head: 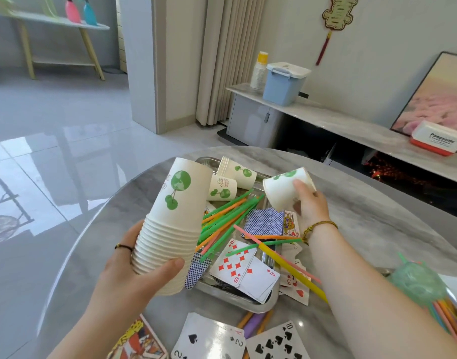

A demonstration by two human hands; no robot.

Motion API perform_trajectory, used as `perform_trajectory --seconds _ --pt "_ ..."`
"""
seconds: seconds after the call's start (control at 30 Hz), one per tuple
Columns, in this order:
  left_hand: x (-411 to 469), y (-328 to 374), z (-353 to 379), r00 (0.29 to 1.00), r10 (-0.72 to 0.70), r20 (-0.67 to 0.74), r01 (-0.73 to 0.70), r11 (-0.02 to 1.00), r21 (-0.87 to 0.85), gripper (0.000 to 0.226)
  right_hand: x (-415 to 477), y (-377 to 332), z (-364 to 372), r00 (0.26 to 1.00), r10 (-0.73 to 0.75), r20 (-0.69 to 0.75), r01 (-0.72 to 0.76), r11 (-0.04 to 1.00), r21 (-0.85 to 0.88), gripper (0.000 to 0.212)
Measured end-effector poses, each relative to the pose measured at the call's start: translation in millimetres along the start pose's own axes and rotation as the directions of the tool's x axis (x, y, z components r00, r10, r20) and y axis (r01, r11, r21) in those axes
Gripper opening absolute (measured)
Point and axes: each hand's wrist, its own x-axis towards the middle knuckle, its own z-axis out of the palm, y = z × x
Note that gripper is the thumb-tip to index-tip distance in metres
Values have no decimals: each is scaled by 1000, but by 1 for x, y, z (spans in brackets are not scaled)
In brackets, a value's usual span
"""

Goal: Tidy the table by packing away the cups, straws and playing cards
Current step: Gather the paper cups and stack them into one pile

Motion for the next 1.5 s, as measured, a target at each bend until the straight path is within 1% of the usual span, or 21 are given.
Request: perform_trajectory --seconds 0.07,0.1,0.17,0.23,0.33,0.47,0.5,0.63,0.73,0.8,0.87,0.93,0.97,1.03,1.1,1.17,1.2,1.27,1.33,1.4,1.5 --pt "0 -2 -1 1000 23 11 -24 1000 20 48 -10 -3 2 990 117 80 -133 959 249 19" --pt "1 -4 -2 999 41 21 -42 998 48 51 -14 -5 4 983 136 125 -170 931 322 15" --pt "2 -7 -2 995 84 58 -92 986 138 62 -24 -11 12 966 119 231 -207 890 406 16" --pt "0 -8 -1 989 112 99 -131 966 221 65 -34 -21 23 928 54 367 -224 871 438 19" --pt "0 -9 -1 983 121 138 -155 950 271 65 -49 -31 39 853 -32 521 -211 891 401 22" --pt "1 -10 -2 987 114 116 -140 956 258 63 -67 -25 55 790 -65 609 -143 947 287 17" --pt "1 -10 -2 988 111 111 -136 958 251 63 -73 -21 58 776 -61 628 -117 964 239 13" --pt "2 -13 -2 990 107 88 -123 969 214 67 -93 -4 70 716 -11 698 -63 995 81 22" --pt "1 -16 -1 994 97 56 -106 974 200 79 -101 2 77 686 16 728 -91 994 64 22" --pt "-1 -16 1 995 80 57 -90 975 201 89 -102 3 81 656 19 754 -100 993 62 31" --pt "-1 -13 1 994 78 71 -89 982 166 84 -100 3 86 631 21 775 -102 993 57 41" --pt "1 -6 -3 998 30 61 -37 994 103 68 -94 4 90 641 33 767 -122 991 59 46" --pt "3 -5 -6 999 -10 42 8 998 57 62 -88 5 91 672 41 739 -137 988 70 45" --pt "7 -5 -12 995 -98 4 99 994 -54 54 -73 8 91 798 52 600 -96 995 42 30" --pt "11 -8 -17 990 -137 -26 132 981 -142 57 -54 16 89 908 -3 418 86 980 -181 24" --pt "16 -12 -20 989 -139 -60 127 976 -175 68 -35 27 88 923 -130 362 289 854 -432 36" --pt "17 -13 -21 988 -137 -75 122 976 -182 70 -27 30 89 900 -204 385 396 753 -526 41" --pt "19 -14 -22 987 -135 -88 115 973 -200 73 -13 31 93 807 -298 510 589 461 -663 52" --pt "21 -15 -23 988 -126 -93 106 975 -198 76 0 31 102 736 -238 634 674 171 -719 66" --pt "22 -16 -22 986 -128 -107 105 975 -195 76 7 33 109 729 -140 670 679 27 -734 77" --pt "22 -15 -21 982 -137 -133 112 977 -182 70 11 39 115 685 -120 719 712 -100 -695 79"
